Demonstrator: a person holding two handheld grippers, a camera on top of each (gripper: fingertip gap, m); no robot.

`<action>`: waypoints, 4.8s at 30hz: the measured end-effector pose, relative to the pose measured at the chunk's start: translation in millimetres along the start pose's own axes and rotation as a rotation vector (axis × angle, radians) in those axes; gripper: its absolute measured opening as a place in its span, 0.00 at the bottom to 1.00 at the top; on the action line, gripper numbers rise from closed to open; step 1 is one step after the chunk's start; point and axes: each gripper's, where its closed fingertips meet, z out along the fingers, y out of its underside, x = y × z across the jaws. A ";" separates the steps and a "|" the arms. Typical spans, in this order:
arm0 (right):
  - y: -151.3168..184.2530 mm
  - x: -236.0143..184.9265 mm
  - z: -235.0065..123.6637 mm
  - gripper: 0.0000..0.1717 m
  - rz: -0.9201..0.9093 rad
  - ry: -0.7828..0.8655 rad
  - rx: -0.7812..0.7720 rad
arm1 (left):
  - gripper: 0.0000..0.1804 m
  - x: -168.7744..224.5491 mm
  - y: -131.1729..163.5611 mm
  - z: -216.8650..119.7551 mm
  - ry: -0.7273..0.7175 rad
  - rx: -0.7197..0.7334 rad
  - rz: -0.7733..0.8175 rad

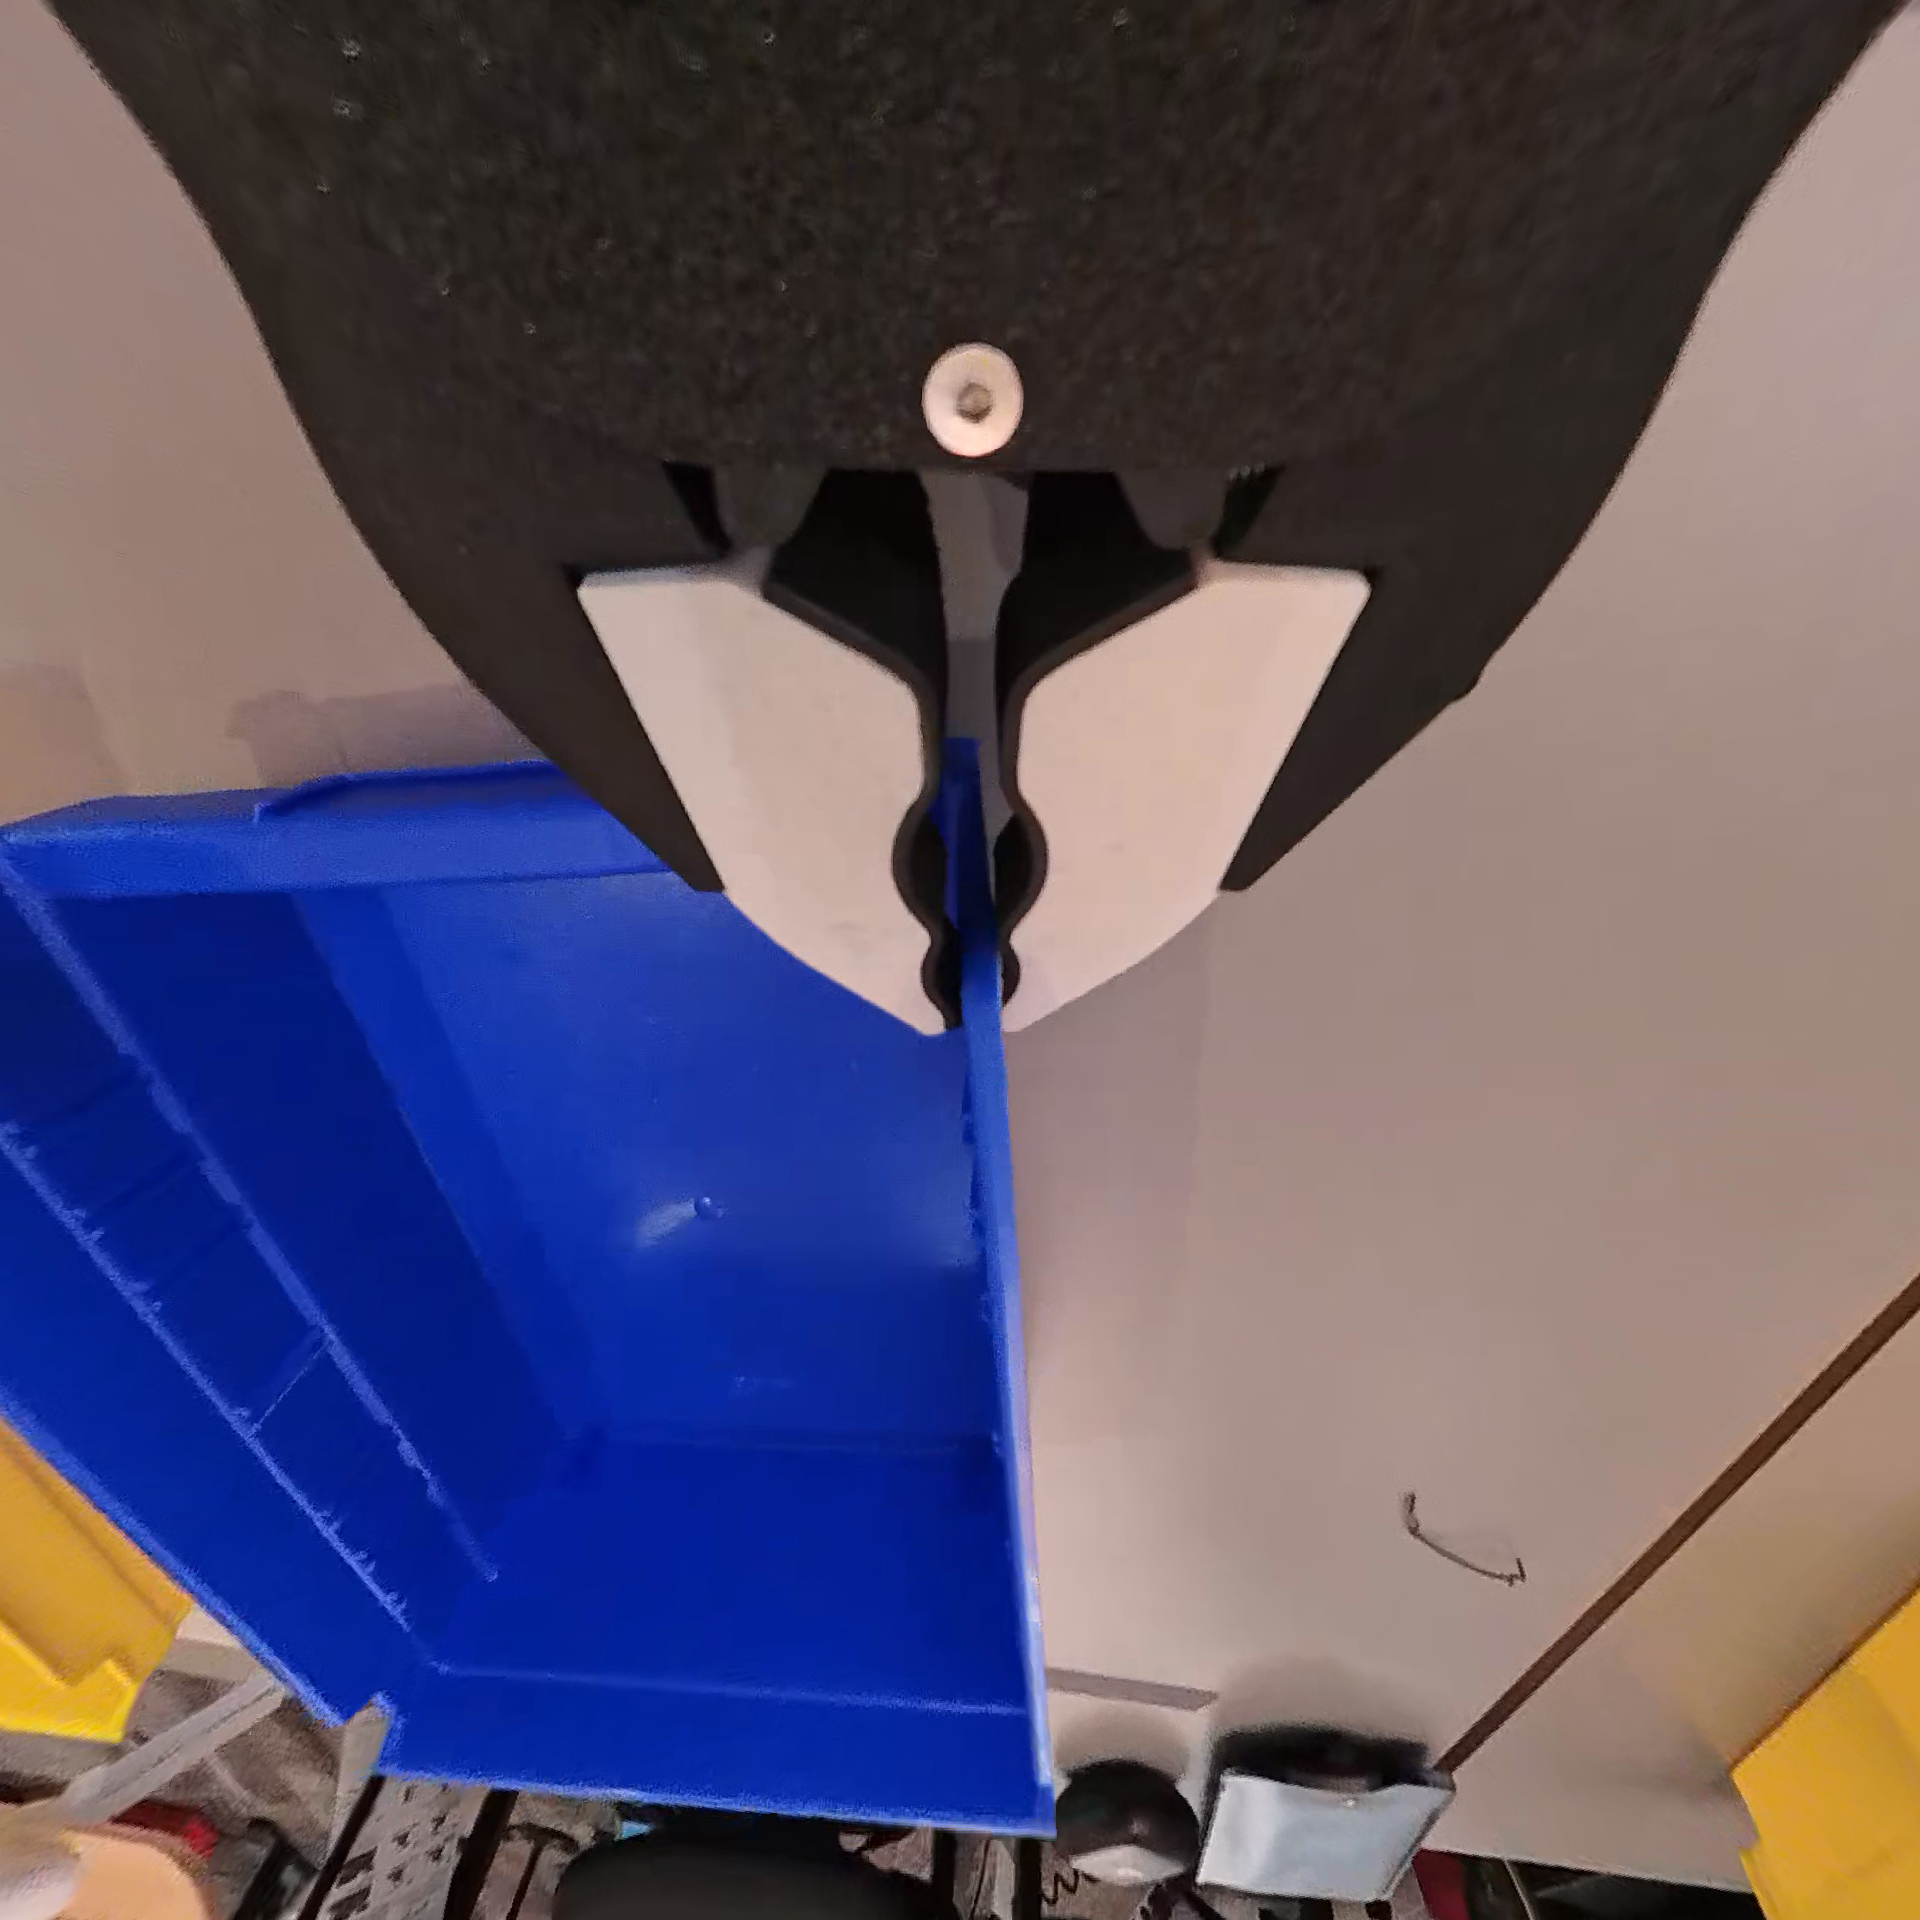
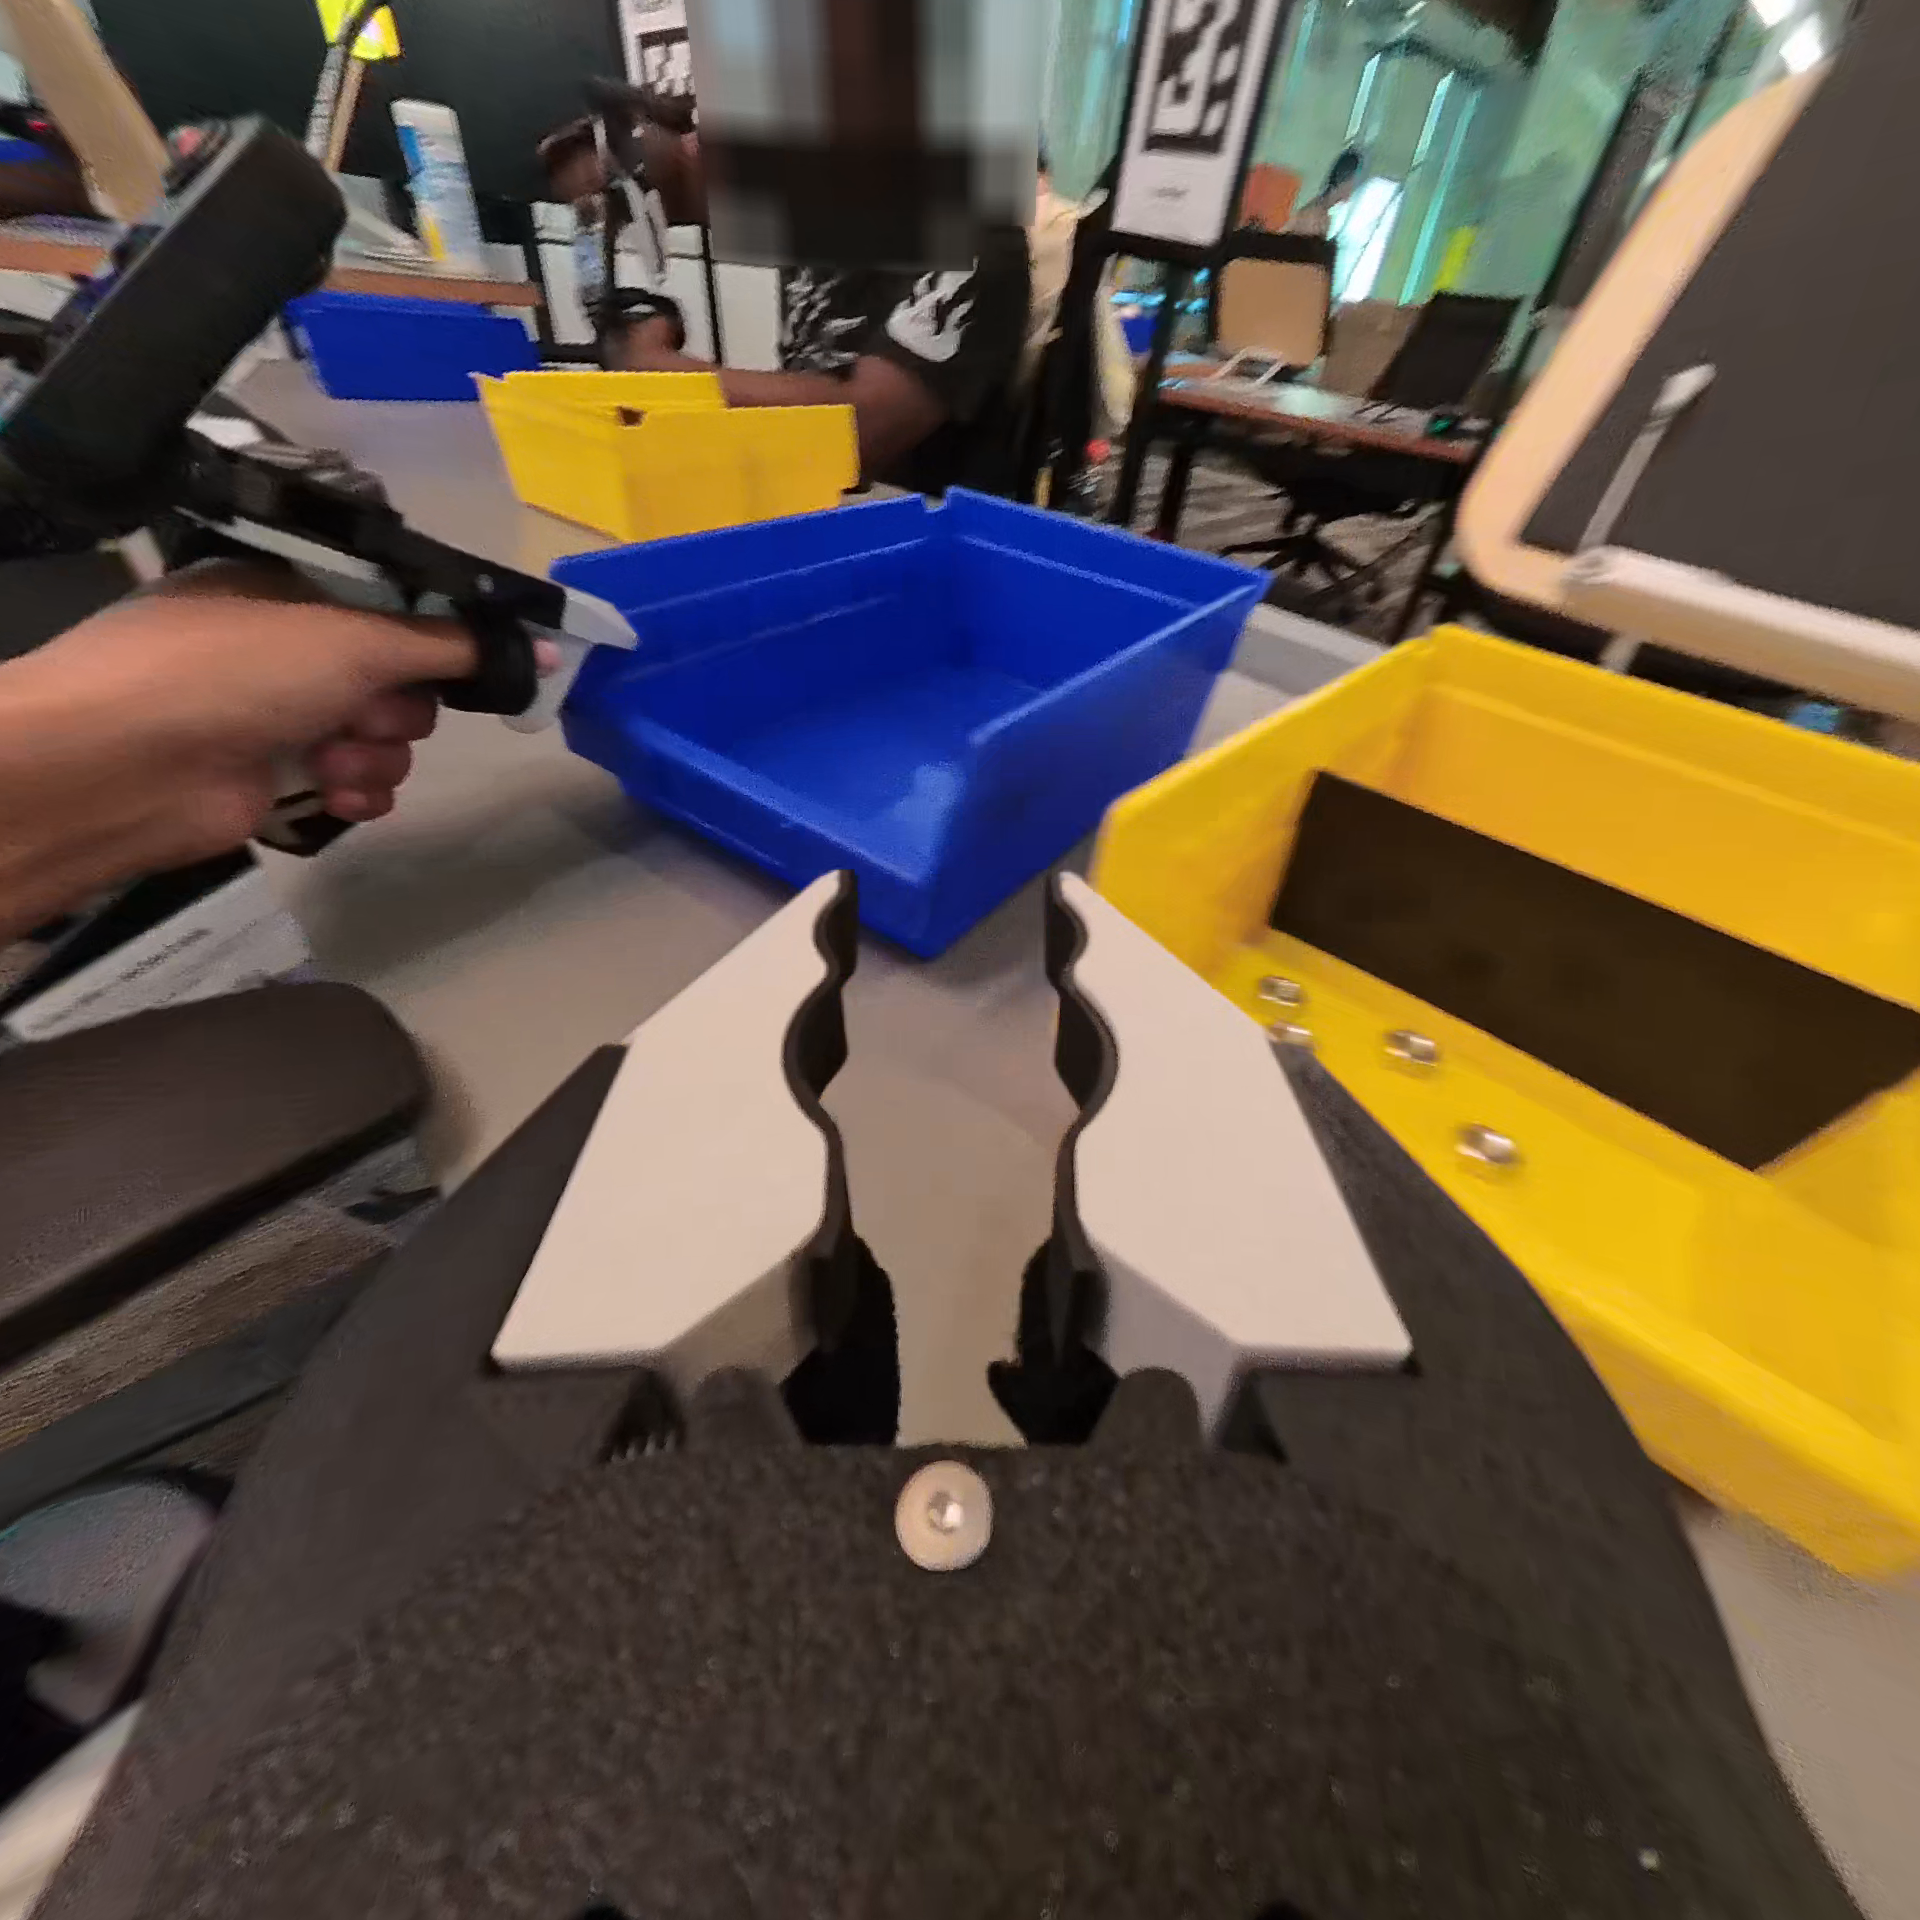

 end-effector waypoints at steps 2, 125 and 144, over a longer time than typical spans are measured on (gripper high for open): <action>3.5 -22.9 24.8 0.24 0.029 -0.047 -0.029 | 0.01 0.9 7.8 -14.3 -0.012 -0.008 -0.002; -18.1 92.9 133.2 0.04 0.163 0.545 -0.094 | 0.02 54.0 -53.4 51.1 0.088 0.035 0.196; 5.3 40.2 138.6 0.19 0.091 0.055 -0.201 | 0.15 -17.4 -61.8 63.1 -0.043 0.103 -0.046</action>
